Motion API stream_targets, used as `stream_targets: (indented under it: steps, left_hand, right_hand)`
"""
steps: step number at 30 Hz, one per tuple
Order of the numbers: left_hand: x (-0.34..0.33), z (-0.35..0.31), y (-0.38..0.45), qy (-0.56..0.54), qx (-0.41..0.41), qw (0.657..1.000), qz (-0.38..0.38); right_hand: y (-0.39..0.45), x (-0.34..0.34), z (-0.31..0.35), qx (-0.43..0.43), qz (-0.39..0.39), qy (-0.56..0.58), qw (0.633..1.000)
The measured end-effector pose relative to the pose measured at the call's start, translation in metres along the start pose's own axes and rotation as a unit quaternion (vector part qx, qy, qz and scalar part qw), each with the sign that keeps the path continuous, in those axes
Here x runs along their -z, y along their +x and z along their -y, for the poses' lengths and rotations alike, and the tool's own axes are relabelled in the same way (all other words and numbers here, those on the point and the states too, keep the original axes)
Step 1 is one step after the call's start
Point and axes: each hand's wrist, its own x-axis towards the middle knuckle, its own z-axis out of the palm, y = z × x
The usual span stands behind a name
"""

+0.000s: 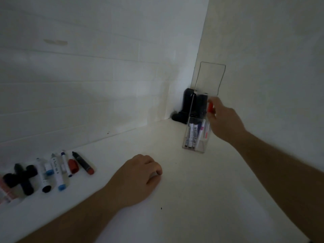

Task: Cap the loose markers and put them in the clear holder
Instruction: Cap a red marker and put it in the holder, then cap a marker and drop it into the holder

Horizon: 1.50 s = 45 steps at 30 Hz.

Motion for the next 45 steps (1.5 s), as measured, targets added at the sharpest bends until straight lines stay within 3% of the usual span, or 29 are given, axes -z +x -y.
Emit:
stream_targets:
  steps: [6,15,22,25,28,32,36,38,41,45]
  left_hand:
    - [0.001,0.000,-0.001,0.001,-0.003,1.000,0.008]
    - [0.001,0.001,0.000,0.003,-0.008,1.000,0.015]
    - [0.002,0.001,-0.001,0.000,-0.010,1.000,0.011]
    - [0.005,0.003,-0.001,-0.018,-0.010,1.000,0.024]
    - [0.024,0.003,0.000,-0.051,0.017,0.996,0.066]
    - [0.084,0.023,-0.003,-0.025,0.087,0.992,0.087]
    - [0.141,0.068,-0.029,-0.027,0.258,0.966,0.010]
    - [0.156,0.089,-0.048,0.017,0.301,0.953,-0.028]
    - [0.159,0.101,-0.065,0.040,0.335,0.941,-0.019]
    - [0.146,0.102,-0.074,0.043,0.329,0.943,0.032]
  right_hand:
    - [-0.010,-0.009,-0.006,-0.021,0.054,-0.011,0.998]
    - [-0.005,-0.007,-0.007,-0.036,-0.050,-0.072,0.996]
    - [-0.004,-0.011,-0.005,-0.012,0.062,-0.095,0.993]
    - [-0.008,-0.015,0.005,-0.008,-0.016,-0.069,0.997]
    - [-0.027,-0.029,0.041,0.050,-0.092,-0.012,0.994]
    - [-0.055,-0.071,0.114,0.089,0.035,0.126,0.987]
    - [-0.077,-0.106,0.185,0.164,0.151,0.210,0.952]
    - [-0.085,-0.115,0.216,0.199,0.212,0.232,0.928]
    - [-0.089,-0.128,0.247,0.231,0.256,0.219,0.913]
    - [-0.086,-0.147,0.258,0.251,0.244,0.099,0.932]
